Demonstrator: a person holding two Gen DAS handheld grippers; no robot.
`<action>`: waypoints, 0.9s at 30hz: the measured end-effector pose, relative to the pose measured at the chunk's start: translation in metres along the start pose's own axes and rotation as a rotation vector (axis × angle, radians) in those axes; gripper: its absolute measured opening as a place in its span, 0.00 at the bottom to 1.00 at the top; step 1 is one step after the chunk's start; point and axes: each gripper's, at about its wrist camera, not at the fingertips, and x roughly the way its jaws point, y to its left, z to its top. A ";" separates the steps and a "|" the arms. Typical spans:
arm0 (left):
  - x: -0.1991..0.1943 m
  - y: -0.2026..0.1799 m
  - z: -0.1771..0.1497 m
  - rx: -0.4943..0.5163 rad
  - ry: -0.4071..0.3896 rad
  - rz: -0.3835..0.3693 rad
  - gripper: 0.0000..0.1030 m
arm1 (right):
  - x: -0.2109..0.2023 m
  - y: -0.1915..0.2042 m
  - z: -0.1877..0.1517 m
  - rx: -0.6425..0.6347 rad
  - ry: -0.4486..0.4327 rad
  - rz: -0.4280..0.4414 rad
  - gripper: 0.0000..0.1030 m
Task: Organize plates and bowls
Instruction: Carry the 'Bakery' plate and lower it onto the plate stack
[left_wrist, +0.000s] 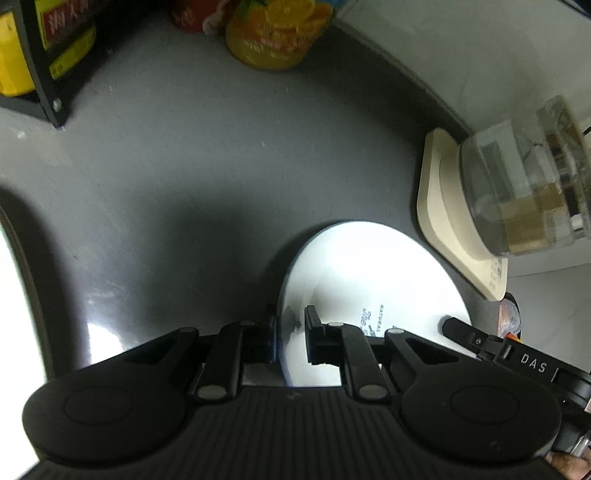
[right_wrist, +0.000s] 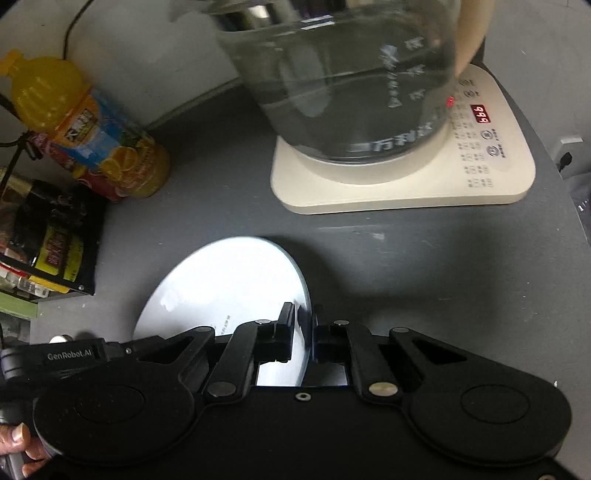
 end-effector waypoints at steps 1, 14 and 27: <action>-0.004 0.002 0.001 0.001 -0.008 -0.003 0.12 | -0.001 0.003 0.000 0.001 -0.004 0.003 0.09; -0.046 0.024 0.002 0.013 -0.048 -0.023 0.12 | -0.017 0.043 -0.017 0.003 -0.045 0.038 0.09; -0.090 0.067 -0.003 0.036 -0.068 -0.020 0.12 | -0.028 0.094 -0.054 0.015 -0.078 0.065 0.09</action>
